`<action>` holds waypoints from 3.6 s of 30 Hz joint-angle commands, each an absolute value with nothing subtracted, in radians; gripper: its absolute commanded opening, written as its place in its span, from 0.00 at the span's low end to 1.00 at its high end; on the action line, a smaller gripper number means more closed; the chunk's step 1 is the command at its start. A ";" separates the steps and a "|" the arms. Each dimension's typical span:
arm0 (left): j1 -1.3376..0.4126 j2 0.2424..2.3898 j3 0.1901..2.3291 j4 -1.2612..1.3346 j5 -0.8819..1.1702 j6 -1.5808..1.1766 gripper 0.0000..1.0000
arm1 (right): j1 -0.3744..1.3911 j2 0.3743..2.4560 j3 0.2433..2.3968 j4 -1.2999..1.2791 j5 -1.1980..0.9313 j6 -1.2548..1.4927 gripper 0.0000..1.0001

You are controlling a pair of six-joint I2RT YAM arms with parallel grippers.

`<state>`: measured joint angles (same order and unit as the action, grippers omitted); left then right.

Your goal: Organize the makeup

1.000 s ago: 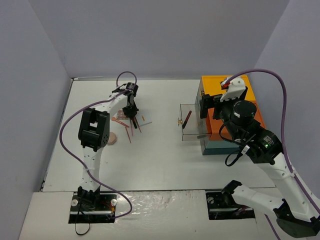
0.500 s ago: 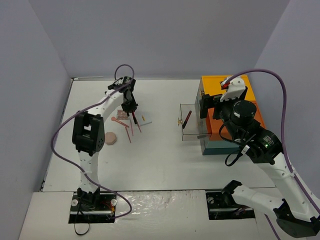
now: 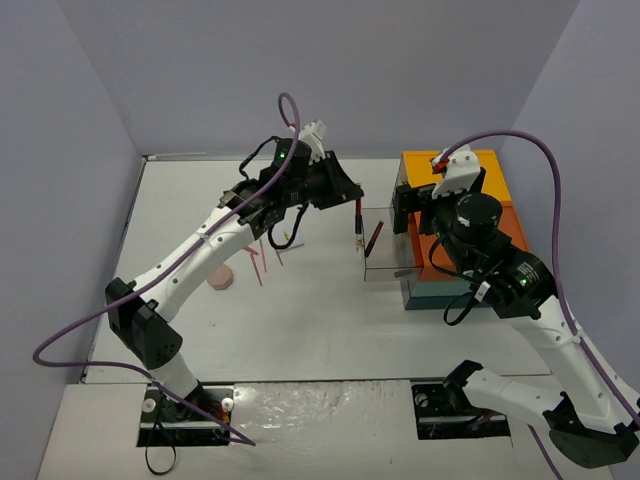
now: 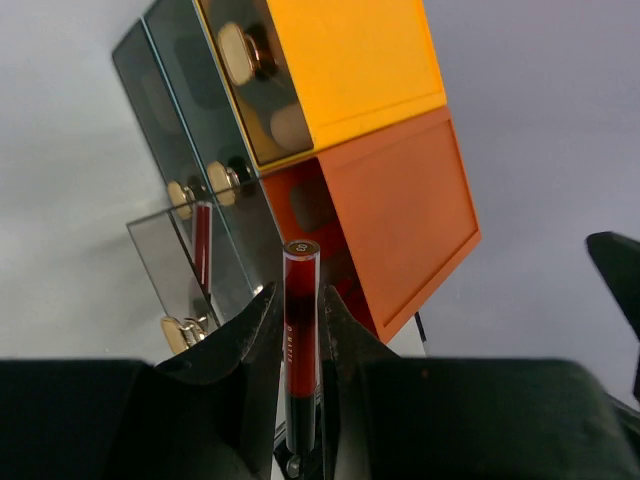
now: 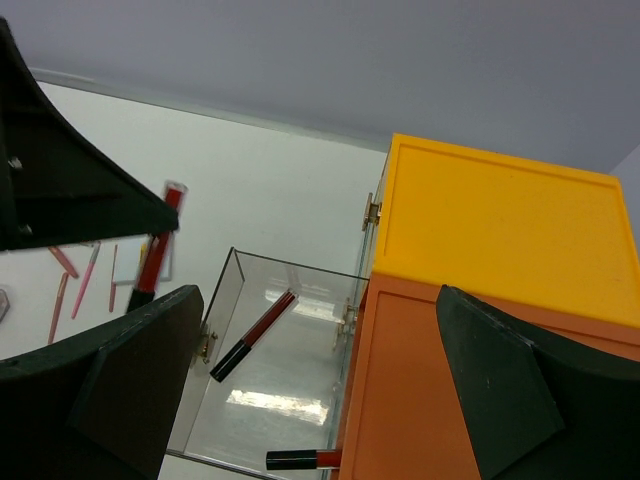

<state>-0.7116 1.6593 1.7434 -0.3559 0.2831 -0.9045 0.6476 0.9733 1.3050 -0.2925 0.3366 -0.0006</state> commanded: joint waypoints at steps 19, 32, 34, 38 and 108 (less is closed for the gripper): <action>-0.847 1.712 1.815 -0.308 0.130 -0.842 0.62 | 0.641 0.942 1.343 -0.199 0.309 0.027 1.00; -0.620 1.361 1.568 -0.536 -0.270 -0.640 0.97 | 0.726 1.209 1.471 -0.214 0.142 0.116 1.00; -0.564 1.284 1.490 -0.551 -0.315 -0.594 0.97 | 0.769 1.269 1.487 -0.218 0.165 0.122 1.00; -0.465 1.164 1.368 -0.579 -0.370 -0.522 0.97 | 0.804 1.379 1.505 -0.232 0.180 0.221 1.00; -0.174 0.998 0.908 -0.327 -0.364 -0.371 0.97 | 0.620 1.822 1.511 -0.383 0.679 0.186 1.00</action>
